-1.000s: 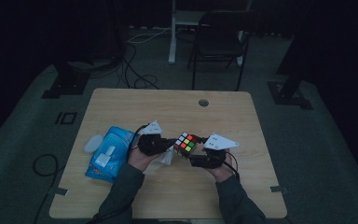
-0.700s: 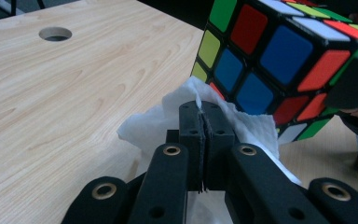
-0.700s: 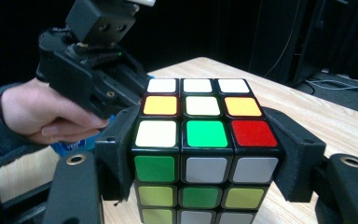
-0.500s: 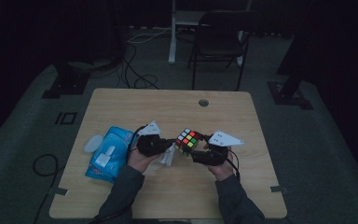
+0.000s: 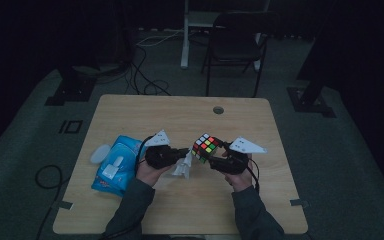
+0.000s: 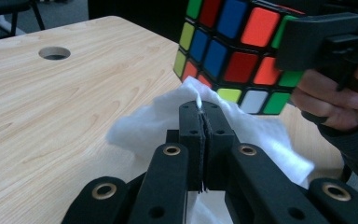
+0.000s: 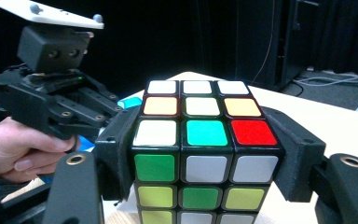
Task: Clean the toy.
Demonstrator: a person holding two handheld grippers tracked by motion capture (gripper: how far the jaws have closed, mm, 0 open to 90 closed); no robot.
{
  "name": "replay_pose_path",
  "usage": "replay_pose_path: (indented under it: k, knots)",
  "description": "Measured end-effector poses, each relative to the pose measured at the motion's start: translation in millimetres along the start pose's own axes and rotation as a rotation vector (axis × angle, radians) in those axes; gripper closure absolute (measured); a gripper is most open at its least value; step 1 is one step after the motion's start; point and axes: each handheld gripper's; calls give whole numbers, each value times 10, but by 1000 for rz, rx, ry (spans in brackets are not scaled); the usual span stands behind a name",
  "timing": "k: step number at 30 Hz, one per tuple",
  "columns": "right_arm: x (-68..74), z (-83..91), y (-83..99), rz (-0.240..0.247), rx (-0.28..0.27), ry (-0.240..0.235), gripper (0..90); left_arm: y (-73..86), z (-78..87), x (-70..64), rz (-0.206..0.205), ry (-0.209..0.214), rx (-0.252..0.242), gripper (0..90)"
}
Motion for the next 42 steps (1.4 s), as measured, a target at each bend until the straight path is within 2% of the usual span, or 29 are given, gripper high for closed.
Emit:
replay_pose_path:
  k: [8, 10, 19, 23, 26, 31, 37, 42]
  knots:
    - [-16, 2, -27, -18, -15, 14, 341, 9, -30, -37, -27, -19, 14, 891]
    - [-23, 3, -40, -41, -27, 0, 341, 13, -55, -57, -36, -17, 22, 891]
    - [16, -51, -61, -49, -29, -11, 341, 1, -153, -139, -59, -5, 21, 891]
    - [13, -63, -60, -67, -36, -14, 341, 4, -178, -150, -53, 6, 17, 892]
    - [16, -72, -64, -83, -51, 0, 341, 24, -228, -156, -23, 59, -8, 891]
    - [-10, -74, -67, -105, -62, 7, 341, 34, -265, -194, -28, 97, -16, 891]
    - [-21, -69, -57, -114, -62, 18, 341, 37, -269, -210, -35, 101, -17, 891]
    - [-53, -34, -39, -111, -58, 21, 341, 43, -200, -148, -19, 75, -35, 891]
Point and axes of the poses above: each handheld gripper's, and its own axes: z roughly backward along the jaws, y roughly out of its underside, x roughly to its left, and after that the axes turned 2 degrees about z, right-handed
